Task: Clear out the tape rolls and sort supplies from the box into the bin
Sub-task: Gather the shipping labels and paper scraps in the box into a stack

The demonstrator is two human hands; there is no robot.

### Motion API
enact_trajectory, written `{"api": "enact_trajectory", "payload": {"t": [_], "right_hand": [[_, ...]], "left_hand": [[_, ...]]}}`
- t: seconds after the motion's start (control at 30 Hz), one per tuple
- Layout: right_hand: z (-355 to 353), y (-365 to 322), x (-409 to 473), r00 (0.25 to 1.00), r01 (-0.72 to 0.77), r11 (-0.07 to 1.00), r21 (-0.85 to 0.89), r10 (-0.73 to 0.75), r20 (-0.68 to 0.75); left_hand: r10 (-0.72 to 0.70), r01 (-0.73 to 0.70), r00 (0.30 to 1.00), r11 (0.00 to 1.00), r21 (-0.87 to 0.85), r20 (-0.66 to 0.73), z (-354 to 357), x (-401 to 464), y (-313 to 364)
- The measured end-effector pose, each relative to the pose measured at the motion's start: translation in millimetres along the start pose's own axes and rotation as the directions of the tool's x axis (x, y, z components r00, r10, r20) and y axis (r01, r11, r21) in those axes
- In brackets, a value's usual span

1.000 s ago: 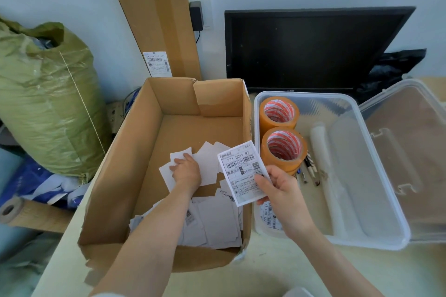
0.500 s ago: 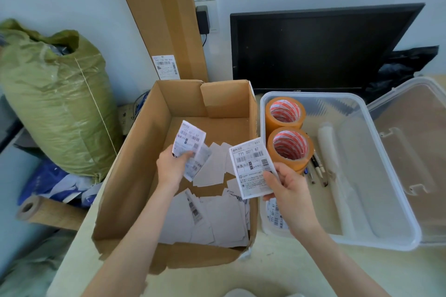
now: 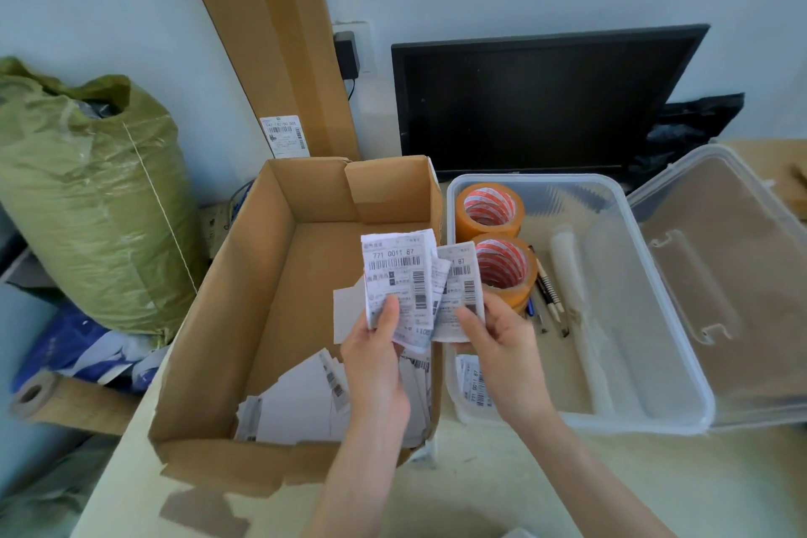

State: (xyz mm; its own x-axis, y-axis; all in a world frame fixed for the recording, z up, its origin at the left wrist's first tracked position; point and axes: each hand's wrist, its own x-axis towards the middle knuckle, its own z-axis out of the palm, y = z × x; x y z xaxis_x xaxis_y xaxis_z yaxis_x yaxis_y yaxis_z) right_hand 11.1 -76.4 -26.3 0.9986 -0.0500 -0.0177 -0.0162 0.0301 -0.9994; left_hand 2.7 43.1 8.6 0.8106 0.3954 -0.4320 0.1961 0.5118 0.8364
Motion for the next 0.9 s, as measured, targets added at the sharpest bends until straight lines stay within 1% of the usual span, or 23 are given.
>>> {"api": "enact_trajectory", "payload": {"t": [0.1, 0.2, 0.27, 0.43, 0.5, 0.57, 0.63, 0.7, 0.8, 0.83, 0.9], "right_hand": [[-1, 0, 0, 1.000, 0.001, 1.000, -0.003, -0.001, -0.002], [-2, 3, 1, 1.000, -0.005, 0.999, -0.048, 0.003, -0.025], [-3, 2, 1, 0.999, -0.018, 0.999, -0.036, 0.017, -0.030], [-2, -3, -1, 1.000, -0.017, 0.999, 0.050, 0.017, 0.012], [-2, -3, -2, 0.999, -0.014, 0.999, 0.052, 0.012, 0.033], [-2, -2, -2, 0.999, -0.008, 1.000, 0.030, 0.007, 0.035], [-3, -1, -2, 1.000, -0.009, 1.000, 0.024, 0.009, 0.004], [-4, 0, -1, 0.999, -0.023, 0.999, 0.046, 0.025, -0.039], [-5, 0, 0, 0.995, -0.039, 0.995, 0.089, 0.046, -0.088], [-5, -1, 0, 0.994, -0.042, 0.994, 0.104, 0.052, -0.094], [-5, -2, 0, 0.994, -0.053, 0.988, 0.143, 0.066, -0.090]], "left_hand": [[-0.047, 0.048, 0.999, 0.993, -0.112, 0.016, 2, -8, -3], [-0.113, 0.116, 0.993, 0.958, -0.264, 0.029, -1, -8, 1], [-0.104, 0.104, 0.994, 0.952, -0.288, 0.015, -3, -8, 2], [-0.085, 0.067, 0.993, 0.975, -0.211, -0.081, 2, -10, -5], [-0.071, 0.054, 0.994, 0.978, -0.202, -0.079, 7, -12, -6], [-0.043, 0.035, 0.998, 0.985, -0.167, -0.044, 10, -13, -5], [0.016, -0.018, 0.999, 0.997, -0.073, -0.028, 10, -12, -6], [0.097, -0.095, 0.993, 0.995, 0.031, -0.061, 6, -7, -5], [0.204, -0.199, 0.973, 0.978, 0.060, -0.110, -5, 1, 7], [0.238, -0.233, 0.967, 0.970, 0.064, -0.092, -8, 2, 11], [0.291, -0.288, 0.957, 0.950, 0.120, -0.004, -11, 0, 15]]}}
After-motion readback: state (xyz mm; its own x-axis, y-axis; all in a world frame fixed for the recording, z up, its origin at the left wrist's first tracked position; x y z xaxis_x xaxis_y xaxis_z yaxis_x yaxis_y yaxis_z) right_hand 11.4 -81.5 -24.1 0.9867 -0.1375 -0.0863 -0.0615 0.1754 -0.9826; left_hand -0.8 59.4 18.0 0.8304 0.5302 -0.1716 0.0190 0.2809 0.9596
